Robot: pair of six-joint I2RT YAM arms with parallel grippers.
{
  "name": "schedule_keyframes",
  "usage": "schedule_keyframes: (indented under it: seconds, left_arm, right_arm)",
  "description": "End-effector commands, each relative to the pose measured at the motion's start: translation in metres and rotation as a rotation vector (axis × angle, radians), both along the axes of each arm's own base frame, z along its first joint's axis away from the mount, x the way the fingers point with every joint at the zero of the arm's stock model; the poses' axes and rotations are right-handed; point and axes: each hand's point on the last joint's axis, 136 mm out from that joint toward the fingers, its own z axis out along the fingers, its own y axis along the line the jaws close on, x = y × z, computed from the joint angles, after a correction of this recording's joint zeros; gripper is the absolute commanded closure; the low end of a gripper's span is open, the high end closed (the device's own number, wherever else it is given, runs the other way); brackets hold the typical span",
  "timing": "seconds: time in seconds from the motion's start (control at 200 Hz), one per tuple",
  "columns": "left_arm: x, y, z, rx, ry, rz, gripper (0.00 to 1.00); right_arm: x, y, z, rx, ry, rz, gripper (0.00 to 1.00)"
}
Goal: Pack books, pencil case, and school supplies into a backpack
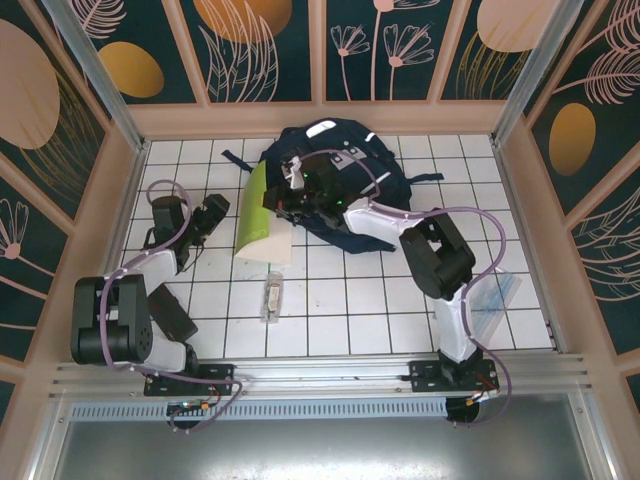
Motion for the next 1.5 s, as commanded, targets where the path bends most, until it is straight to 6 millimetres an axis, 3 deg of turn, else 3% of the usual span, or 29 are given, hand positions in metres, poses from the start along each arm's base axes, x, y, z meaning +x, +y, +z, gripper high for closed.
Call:
schedule_keyframes:
  seconds: [0.0,0.17,0.34,0.605,0.735,0.851,1.036,1.151,1.326,1.376,1.446,1.496]
  left_arm:
    - [-0.004,-0.033,0.016,-0.219,-0.124,-0.131,0.10]
    - [-0.013,-0.049,0.023,-0.348,-0.187,-0.201,0.11]
    - [-0.019,-0.069,0.006,-0.359,-0.135,-0.251,0.11]
    - [-0.019,-0.090,-0.015,-0.440,-0.080,-0.282,0.12]
    - [-0.017,-0.099,0.000,-0.482,-0.119,-0.318,0.16]
    - [-0.016,-0.102,0.011,-0.483,-0.144,-0.338,0.24]
    - [-0.020,-0.105,0.015,-0.454,-0.136,-0.366,0.34]
    - [-0.020,-0.105,0.017,-0.460,-0.137,-0.366,0.46]
    - [-0.016,-0.105,0.011,-0.444,-0.116,-0.359,0.66]
    - [-0.016,-0.105,0.009,-0.442,-0.111,-0.356,0.74]
    - [-0.015,-0.104,0.006,-0.441,-0.099,-0.347,0.93]
    - [-0.015,-0.103,0.004,-0.437,-0.092,-0.340,1.00]
  right_arm:
    - [-0.009,-0.005,0.024,0.098,-0.018,0.052,1.00]
    - [-0.005,-0.018,0.026,0.122,-0.006,0.038,1.00]
    - [-0.003,-0.027,0.033,0.164,-0.007,0.039,1.00]
    - [-0.001,-0.046,0.017,0.159,0.036,0.003,1.00]
    - [0.000,-0.053,-0.004,0.113,0.068,-0.020,1.00]
    - [0.004,-0.060,-0.035,0.040,0.111,-0.064,1.00]
    - [0.009,-0.065,-0.072,-0.038,0.171,-0.105,1.00]
    - [0.014,-0.070,-0.088,-0.110,0.179,-0.140,1.00]
    - [0.015,-0.077,-0.093,-0.164,0.165,-0.165,1.00]
    - [0.014,-0.077,-0.095,-0.167,0.168,-0.163,1.00]
    - [0.013,-0.077,-0.095,-0.163,0.171,-0.162,1.00]
    - [0.012,-0.076,-0.094,-0.157,0.175,-0.161,0.93]
